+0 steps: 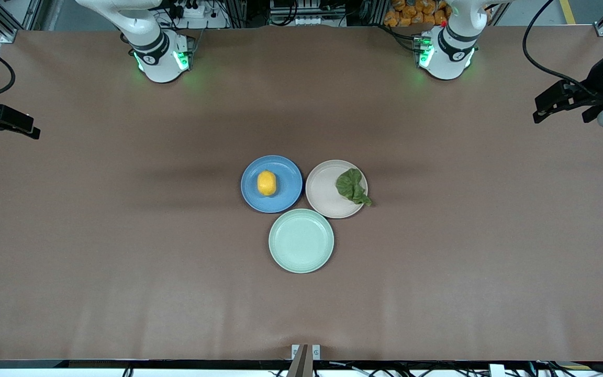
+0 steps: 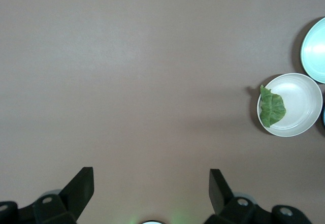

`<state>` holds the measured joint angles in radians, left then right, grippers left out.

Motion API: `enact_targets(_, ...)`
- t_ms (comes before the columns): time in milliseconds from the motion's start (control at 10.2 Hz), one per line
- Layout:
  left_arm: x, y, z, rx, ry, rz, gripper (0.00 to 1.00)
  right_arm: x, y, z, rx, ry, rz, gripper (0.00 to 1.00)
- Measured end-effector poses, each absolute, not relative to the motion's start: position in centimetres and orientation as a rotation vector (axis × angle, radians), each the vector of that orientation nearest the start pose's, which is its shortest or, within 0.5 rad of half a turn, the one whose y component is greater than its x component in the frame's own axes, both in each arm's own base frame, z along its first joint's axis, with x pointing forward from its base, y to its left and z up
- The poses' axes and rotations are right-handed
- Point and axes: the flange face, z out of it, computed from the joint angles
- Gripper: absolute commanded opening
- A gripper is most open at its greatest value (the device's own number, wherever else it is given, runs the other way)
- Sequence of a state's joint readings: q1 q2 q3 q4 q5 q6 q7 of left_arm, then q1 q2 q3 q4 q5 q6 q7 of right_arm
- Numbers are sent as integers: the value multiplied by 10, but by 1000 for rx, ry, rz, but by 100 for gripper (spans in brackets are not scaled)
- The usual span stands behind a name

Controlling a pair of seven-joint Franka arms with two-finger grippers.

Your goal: Pick lemon and lettuce from blue and beige plates

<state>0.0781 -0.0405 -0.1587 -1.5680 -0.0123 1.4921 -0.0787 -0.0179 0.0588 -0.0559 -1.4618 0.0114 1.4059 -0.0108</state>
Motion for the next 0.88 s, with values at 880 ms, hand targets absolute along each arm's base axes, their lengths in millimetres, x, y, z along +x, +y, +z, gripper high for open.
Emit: enact_targets(880, 586, -157, 507, -3115, -227, 277, 100, 567, -24, 584, -3088, 61, 315, 100)
